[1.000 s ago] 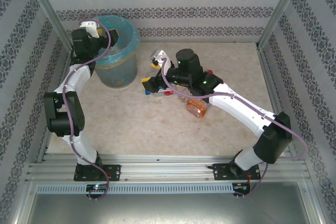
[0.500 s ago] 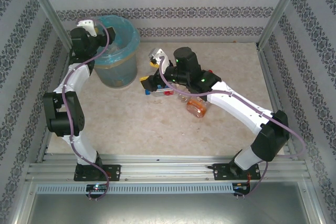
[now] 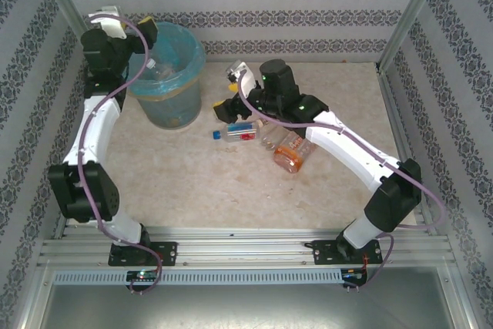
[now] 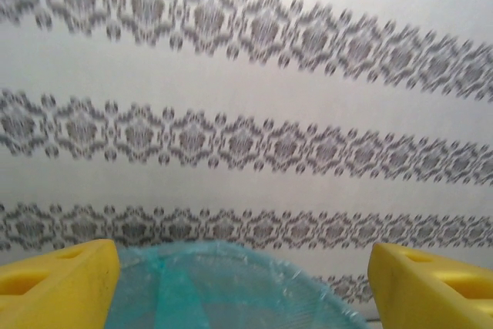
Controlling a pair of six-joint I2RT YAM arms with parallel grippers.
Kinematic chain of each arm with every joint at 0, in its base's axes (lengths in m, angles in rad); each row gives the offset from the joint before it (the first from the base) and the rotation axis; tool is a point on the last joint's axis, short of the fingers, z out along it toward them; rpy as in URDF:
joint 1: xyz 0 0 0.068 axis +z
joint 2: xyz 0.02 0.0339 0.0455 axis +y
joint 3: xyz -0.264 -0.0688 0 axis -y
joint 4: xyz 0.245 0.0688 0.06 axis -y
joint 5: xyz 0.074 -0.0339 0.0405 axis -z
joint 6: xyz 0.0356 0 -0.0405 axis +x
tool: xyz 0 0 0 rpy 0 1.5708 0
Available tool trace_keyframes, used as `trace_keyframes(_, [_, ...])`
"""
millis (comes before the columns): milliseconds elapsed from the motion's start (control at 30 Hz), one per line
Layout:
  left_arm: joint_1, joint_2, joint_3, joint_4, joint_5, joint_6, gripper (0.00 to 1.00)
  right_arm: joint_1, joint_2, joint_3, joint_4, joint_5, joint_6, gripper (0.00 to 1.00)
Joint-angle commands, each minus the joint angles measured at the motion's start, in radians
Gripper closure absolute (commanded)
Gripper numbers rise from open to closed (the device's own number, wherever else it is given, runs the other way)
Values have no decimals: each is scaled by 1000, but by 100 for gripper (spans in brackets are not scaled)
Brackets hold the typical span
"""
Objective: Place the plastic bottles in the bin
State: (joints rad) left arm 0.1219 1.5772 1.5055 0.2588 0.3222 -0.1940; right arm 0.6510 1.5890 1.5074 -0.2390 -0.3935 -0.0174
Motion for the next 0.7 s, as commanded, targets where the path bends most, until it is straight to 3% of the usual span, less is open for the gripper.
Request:
trace_keyframes(0, [13, -83, 11, -45, -25, 43, 16, -25, 27, 44, -62, -10, 20, 16])
trace_keyframes(333, [-38, -362, -89, -311, 23, 122, 18, -57, 48, 95, -220, 3, -19, 17])
trace_keyframes(467, [-143, -472, -168, -431, 32, 171, 19, -59, 35, 73, -269, 13, -36, 17])
trace_keyframes(667, [-388, -553, -250, -578, -18, 267, 19, -63, 54, 68, -339, 35, -88, 17])
